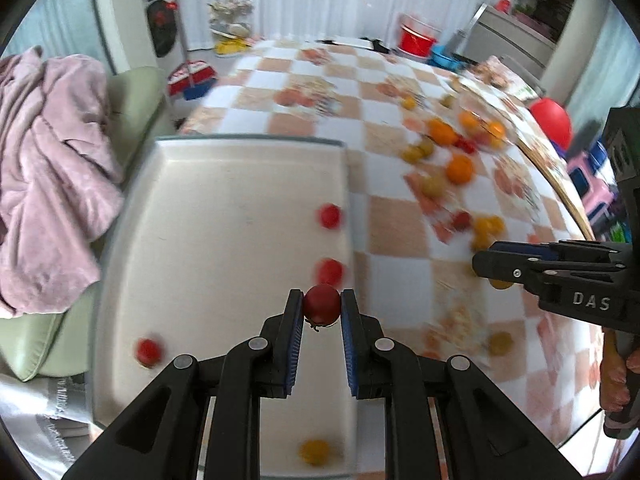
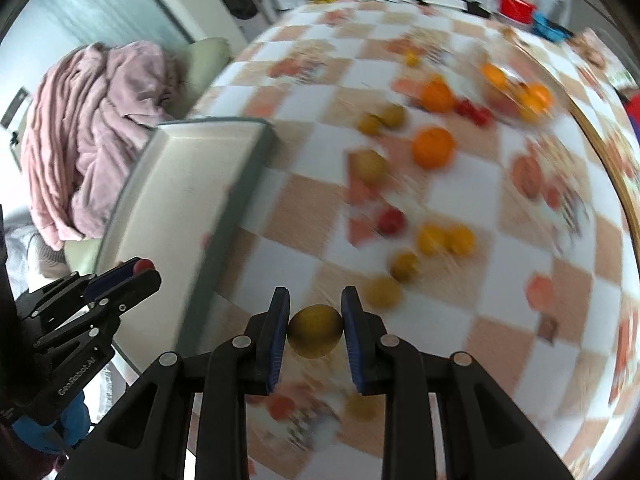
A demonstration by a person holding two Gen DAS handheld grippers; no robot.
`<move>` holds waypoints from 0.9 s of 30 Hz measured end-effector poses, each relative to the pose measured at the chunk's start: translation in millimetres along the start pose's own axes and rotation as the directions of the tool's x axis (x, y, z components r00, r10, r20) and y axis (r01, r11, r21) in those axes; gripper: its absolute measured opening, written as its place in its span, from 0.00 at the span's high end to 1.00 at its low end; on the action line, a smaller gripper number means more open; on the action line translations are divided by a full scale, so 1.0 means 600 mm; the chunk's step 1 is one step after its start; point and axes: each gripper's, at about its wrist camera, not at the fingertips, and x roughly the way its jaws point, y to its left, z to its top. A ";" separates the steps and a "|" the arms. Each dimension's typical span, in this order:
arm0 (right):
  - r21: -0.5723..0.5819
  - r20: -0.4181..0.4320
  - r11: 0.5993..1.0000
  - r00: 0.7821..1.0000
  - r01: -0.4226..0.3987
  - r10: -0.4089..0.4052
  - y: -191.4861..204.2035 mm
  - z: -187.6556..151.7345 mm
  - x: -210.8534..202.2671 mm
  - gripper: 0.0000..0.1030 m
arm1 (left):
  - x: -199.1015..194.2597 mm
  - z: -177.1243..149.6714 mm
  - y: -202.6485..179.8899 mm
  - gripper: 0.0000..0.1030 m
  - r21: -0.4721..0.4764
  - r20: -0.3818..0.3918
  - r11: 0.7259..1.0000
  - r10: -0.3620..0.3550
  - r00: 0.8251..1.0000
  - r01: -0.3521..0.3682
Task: Organize fruits
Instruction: 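Carry the red tomato and yellow fruit over the white tray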
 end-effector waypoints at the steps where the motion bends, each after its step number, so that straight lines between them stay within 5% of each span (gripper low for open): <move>1: -0.009 -0.001 1.000 1.000 -0.013 0.013 0.012 0.014 0.007 0.72 | 0.001 0.005 0.013 0.81 -0.009 0.005 1.000 0.012 1.000 -0.012; 14: -0.067 -0.027 0.995 0.997 -0.072 0.071 0.121 0.143 0.114 0.72 | 0.072 0.037 0.137 0.81 -0.098 -0.026 0.981 0.166 0.986 -0.168; 27: -0.135 -0.067 0.991 0.998 0.003 -0.012 0.155 0.164 0.202 0.72 | 0.113 0.033 0.158 0.81 -0.124 -0.070 0.966 0.220 0.973 -0.227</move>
